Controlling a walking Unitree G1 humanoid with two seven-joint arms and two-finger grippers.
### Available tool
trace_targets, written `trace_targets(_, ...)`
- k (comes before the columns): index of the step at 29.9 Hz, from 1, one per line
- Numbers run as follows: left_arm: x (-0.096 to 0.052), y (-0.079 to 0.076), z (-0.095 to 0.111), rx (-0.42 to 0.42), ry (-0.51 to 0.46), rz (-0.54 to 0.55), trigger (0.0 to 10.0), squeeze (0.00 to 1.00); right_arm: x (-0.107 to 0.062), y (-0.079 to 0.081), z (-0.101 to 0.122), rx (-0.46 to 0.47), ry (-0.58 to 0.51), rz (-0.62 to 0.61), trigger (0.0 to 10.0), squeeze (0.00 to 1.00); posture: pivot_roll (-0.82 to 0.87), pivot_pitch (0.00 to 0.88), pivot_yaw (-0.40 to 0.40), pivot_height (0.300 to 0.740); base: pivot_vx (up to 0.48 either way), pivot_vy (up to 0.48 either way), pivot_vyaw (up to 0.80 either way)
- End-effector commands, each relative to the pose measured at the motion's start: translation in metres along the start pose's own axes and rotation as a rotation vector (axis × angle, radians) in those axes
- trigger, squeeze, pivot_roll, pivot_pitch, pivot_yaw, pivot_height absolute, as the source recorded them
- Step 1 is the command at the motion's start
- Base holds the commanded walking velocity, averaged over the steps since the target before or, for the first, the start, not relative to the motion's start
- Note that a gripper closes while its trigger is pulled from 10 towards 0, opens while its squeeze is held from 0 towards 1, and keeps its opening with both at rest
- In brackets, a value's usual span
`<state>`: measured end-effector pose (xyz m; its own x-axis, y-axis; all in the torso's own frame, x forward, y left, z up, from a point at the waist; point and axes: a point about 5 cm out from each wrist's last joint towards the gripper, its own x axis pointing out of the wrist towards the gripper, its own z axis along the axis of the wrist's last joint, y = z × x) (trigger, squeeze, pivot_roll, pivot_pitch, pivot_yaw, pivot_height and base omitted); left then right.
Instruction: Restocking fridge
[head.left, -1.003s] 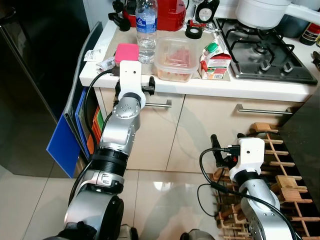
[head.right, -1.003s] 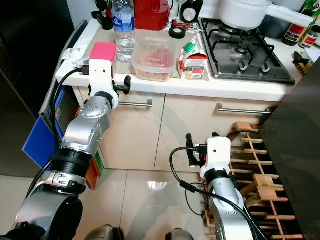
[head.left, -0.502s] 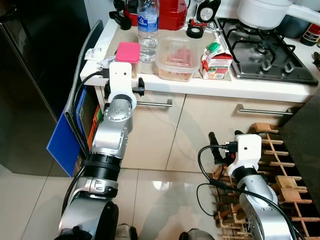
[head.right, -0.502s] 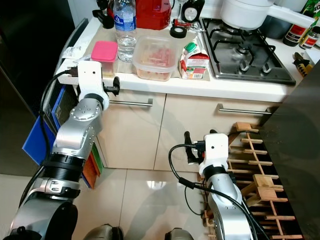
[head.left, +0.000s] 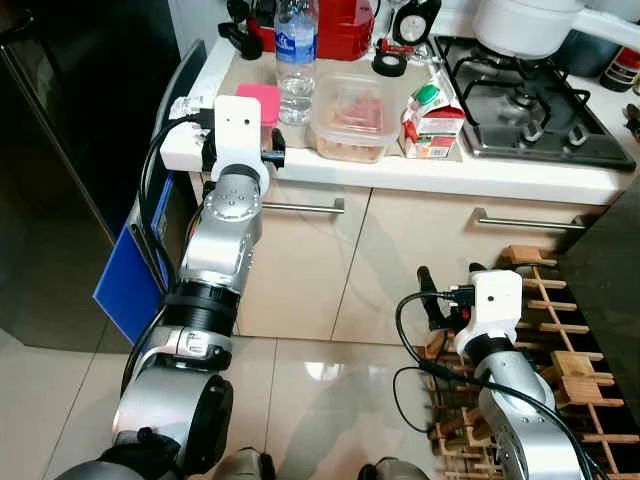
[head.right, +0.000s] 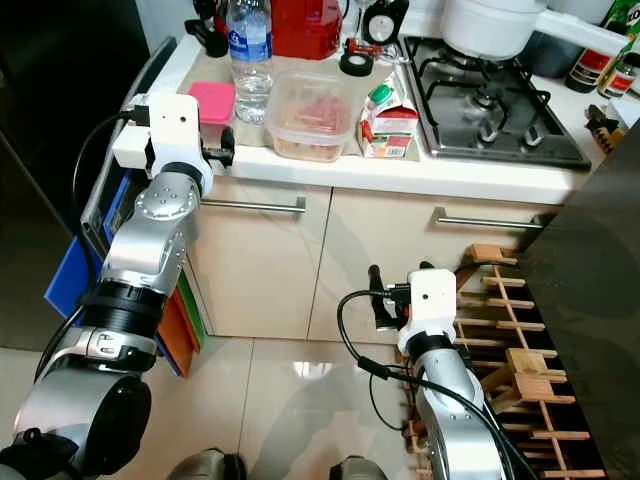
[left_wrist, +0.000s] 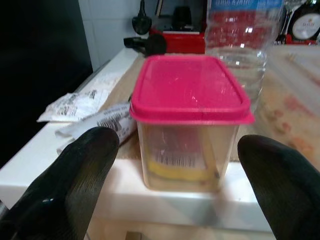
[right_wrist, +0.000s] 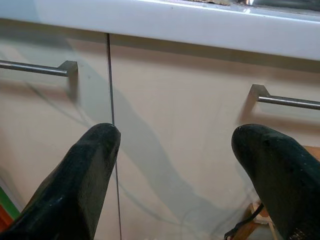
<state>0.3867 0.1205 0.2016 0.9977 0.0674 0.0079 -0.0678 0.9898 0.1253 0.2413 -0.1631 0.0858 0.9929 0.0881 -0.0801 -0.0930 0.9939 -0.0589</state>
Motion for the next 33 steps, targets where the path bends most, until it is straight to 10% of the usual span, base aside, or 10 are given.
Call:
trace_targets(1,0.006,-0.001,0.004,0.006,-0.007,-0.003,10.0,0.00,-0.004,-0.003,0.000,-0.008,-0.001,-0.013,10.0,0.00,-0.14,0.065,-0.042,0.719,0.000,0.000,0.00)
trace_targets(17,0.020,-0.013,0.000,-0.019,0.018,-0.043,10.0,0.00,-0.013,-0.005,-0.003,-0.012,0.017,-0.020,10.0,0.00,-0.17,0.089,-0.043,0.719,0.000,0.000,0.00)
trace_targets(20,0.021,-0.012,-0.002,-0.032,0.031,-0.045,9.1,0.00,-0.013,-0.006,-0.003,-0.014,0.019,-0.021,10.0,0.00,-0.17,0.091,-0.043,0.719,0.000,0.000,0.00)
trace_targets(21,0.022,-0.012,-0.003,-0.044,0.043,-0.044,0.0,0.00,-0.014,-0.006,-0.003,-0.014,0.020,-0.021,10.0,0.00,-0.17,0.092,-0.044,0.719,0.000,0.000,0.00)
trace_targets(33,0.025,-0.009,-0.006,-0.037,0.046,-0.021,0.0,0.00,-0.014,-0.006,-0.004,-0.017,0.028,-0.012,10.0,0.00,-0.17,0.097,-0.050,0.719,0.000,0.000,0.00)
